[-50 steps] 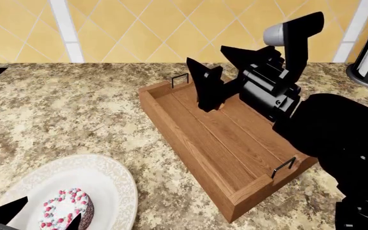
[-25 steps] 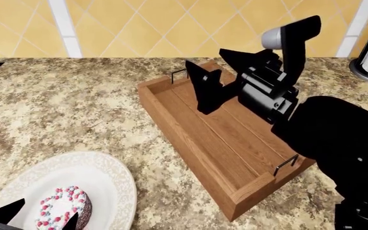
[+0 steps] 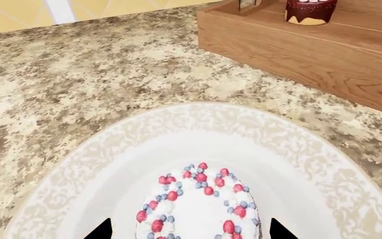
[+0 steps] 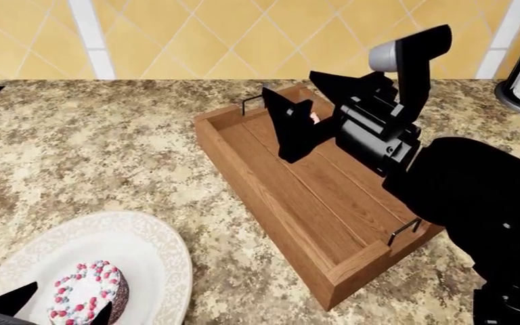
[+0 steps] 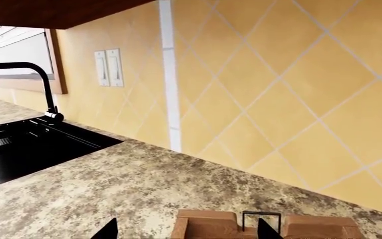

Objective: Move the dessert items from the plate to the tray.

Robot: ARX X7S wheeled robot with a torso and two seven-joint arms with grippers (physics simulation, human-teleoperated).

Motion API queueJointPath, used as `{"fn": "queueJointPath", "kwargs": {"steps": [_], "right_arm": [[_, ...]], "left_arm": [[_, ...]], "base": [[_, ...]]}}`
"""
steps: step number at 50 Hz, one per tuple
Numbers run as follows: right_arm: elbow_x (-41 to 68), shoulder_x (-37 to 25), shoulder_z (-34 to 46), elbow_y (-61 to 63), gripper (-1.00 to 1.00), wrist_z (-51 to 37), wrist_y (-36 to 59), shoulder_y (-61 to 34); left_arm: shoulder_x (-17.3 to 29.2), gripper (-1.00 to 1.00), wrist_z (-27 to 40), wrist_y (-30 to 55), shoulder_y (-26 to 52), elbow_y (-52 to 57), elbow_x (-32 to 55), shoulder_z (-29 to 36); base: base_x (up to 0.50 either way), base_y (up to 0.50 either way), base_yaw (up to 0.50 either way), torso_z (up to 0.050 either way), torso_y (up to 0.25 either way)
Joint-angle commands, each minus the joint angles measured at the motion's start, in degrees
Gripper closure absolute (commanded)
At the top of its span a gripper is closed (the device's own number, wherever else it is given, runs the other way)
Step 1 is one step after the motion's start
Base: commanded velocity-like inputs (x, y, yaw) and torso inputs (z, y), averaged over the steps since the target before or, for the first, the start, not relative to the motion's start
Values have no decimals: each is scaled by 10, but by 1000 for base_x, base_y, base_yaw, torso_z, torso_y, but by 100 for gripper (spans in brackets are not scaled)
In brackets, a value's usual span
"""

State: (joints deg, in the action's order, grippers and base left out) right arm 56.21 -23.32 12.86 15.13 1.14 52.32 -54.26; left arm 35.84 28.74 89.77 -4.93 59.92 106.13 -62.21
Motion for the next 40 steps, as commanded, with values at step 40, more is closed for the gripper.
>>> {"fn": "queueJointPath", "kwargs": {"steps": [40], "right_arm": [[-7, -4, 10, -22, -100, 10, -24, 13]], "left_arm": [[165, -100, 100, -116, 14, -86, 51, 185]], "base": [[0, 0, 0, -4, 0]]}}
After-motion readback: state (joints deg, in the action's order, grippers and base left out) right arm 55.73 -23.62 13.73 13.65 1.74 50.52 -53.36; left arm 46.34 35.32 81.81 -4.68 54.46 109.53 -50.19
